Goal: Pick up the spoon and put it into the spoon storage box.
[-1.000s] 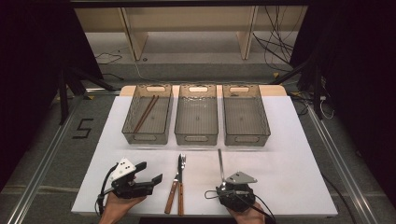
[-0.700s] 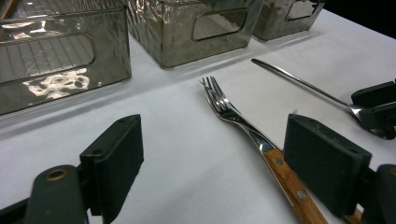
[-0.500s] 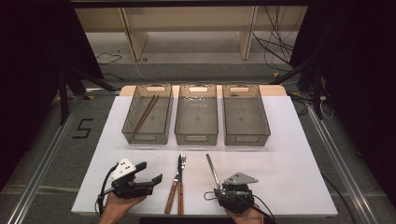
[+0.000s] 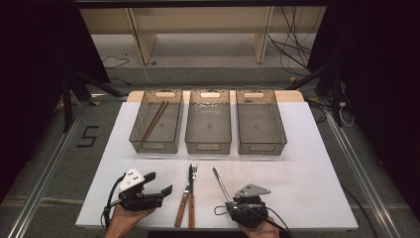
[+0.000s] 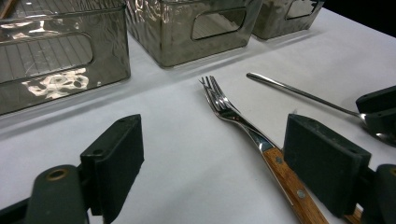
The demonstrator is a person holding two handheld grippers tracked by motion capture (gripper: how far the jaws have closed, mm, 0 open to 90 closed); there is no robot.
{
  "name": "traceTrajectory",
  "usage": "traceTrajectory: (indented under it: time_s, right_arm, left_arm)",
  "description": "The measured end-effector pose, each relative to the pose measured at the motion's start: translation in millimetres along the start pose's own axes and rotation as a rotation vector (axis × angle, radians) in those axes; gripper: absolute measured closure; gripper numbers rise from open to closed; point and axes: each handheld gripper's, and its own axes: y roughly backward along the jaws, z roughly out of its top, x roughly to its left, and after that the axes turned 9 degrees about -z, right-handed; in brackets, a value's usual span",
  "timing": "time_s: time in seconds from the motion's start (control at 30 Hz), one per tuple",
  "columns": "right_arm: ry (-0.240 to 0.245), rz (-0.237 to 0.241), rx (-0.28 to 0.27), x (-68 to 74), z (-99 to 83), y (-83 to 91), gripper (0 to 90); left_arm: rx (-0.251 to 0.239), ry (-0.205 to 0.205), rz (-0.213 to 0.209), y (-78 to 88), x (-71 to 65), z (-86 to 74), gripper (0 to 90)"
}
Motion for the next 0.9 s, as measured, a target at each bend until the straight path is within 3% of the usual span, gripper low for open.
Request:
traceTrajectory:
  time_s: [0.13,0.3,0.43,0.7,0.9]
  right_arm:
    - [0.018,0.011,0.014,-1.1,2.1,-1.1,66.2]
    - [0.004,0.046,0.047,-6.2,8.8,-6.0,69.7]
    - [0.046,0.010,0.060,-0.3,13.8,-9.1,72.3]
    - [0.014,-0.007,0.053,-2.1,16.0,-13.0,82.3]
    - [-0.004,-0.014,0.047,-2.3,15.9,-13.5,84.0]
  left_arm:
    - [0.003,-0.001,-0.001,-0.6,-0.2,-0.2,20.1]
    - [0.005,-0.004,0.000,-1.3,-0.7,-0.1,20.1]
    - [0.005,-0.007,0.000,-1.3,-1.0,0.1,20.1]
    - [0.004,-0.007,-0.002,-2.2,-1.3,0.4,20.2]
    - [0.007,-0.007,-0.004,-2.2,-0.9,0.5,20.2]
